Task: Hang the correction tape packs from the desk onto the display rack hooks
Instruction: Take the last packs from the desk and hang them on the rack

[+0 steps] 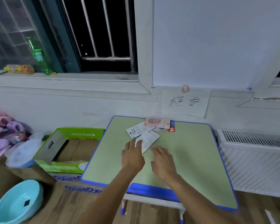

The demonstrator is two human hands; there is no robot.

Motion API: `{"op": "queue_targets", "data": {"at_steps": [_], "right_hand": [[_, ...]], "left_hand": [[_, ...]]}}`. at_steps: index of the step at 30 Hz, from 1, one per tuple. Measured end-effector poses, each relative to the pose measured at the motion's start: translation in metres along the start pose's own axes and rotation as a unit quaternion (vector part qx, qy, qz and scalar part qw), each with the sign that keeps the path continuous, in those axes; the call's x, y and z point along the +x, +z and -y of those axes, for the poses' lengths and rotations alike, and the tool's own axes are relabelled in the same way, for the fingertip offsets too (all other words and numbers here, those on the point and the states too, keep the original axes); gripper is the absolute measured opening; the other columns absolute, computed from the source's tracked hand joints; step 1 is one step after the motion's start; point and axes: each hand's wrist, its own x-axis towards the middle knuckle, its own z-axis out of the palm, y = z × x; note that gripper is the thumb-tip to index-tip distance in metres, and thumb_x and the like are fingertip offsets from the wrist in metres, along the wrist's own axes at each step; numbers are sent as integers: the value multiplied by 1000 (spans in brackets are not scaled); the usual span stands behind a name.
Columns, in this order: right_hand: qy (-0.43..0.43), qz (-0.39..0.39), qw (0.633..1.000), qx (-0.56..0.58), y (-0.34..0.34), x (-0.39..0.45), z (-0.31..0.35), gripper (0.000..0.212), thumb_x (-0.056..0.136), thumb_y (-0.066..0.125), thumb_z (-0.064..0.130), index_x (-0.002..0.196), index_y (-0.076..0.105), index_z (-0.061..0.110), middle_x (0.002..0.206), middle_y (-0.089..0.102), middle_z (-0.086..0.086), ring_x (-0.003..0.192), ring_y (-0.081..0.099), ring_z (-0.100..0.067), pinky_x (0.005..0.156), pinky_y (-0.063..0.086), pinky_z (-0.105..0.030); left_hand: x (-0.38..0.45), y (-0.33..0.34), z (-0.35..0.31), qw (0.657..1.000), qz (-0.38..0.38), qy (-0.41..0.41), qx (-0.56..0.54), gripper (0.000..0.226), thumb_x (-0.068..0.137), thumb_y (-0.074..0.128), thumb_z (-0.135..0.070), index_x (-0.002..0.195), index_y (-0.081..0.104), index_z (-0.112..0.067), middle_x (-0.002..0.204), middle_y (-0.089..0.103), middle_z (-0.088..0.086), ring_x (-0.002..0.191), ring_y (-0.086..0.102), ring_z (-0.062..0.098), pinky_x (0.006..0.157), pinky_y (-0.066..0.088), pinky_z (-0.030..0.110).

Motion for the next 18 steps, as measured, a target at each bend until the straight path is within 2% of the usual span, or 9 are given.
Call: {"op": "queue_targets", "data": {"at_steps": [3,6,8,10,12,15,18], "right_hand": [[13,39,999,-33,26,59,6,66,91,48,13,149,19,20,159,12,-1,143,16,-19,110,28,-36],[27,86,994,-68,51,112,10,74,94,49,23,152,4,26,160,-8,1,147,-5,-19,116,9,-45],[7,108,987,-117,64,135,11,78,95,50,30,152,-2,28,159,-14,-2,147,-11,-24,114,1,-54],[-11,121,982,-143,75,152,10,77,95,49,33,151,-4,29,158,-17,-3,146,-13,-27,111,-4,-60],[-3,164,977,-133,86,164,7,79,95,51,28,151,-5,28,158,-18,-2,146,-15,-27,111,-6,-60],[26,208,972,-111,100,169,4,75,96,47,25,151,-3,26,159,-14,-1,146,-13,-25,112,3,-60],[53,202,974,-82,101,170,3,69,97,45,26,151,2,29,160,-9,5,147,-9,-20,113,7,-57]], "left_hand": [[69,5,32,997,27,35,69,79,87,55,-11,151,12,-28,161,-3,1,147,5,27,113,22,39],[135,15,60,985,67,77,142,88,87,60,-9,152,3,-28,160,-18,0,147,-8,30,117,12,45],[167,25,72,970,99,116,187,93,89,60,-10,152,-5,-30,158,-25,-2,146,-15,33,118,7,51],[194,38,82,959,117,153,210,86,95,55,-17,151,-9,-35,157,-27,-3,145,-19,36,116,4,59],[215,51,93,949,145,186,208,79,99,49,-22,150,-9,-39,158,-26,-4,144,-18,38,113,4,64],[228,68,105,938,202,216,181,78,97,48,-19,150,-6,-40,159,-20,-5,146,-10,38,113,13,59],[230,73,112,947,162,236,149,59,100,39,-26,148,8,-40,160,0,-8,143,9,34,107,29,50]]}}
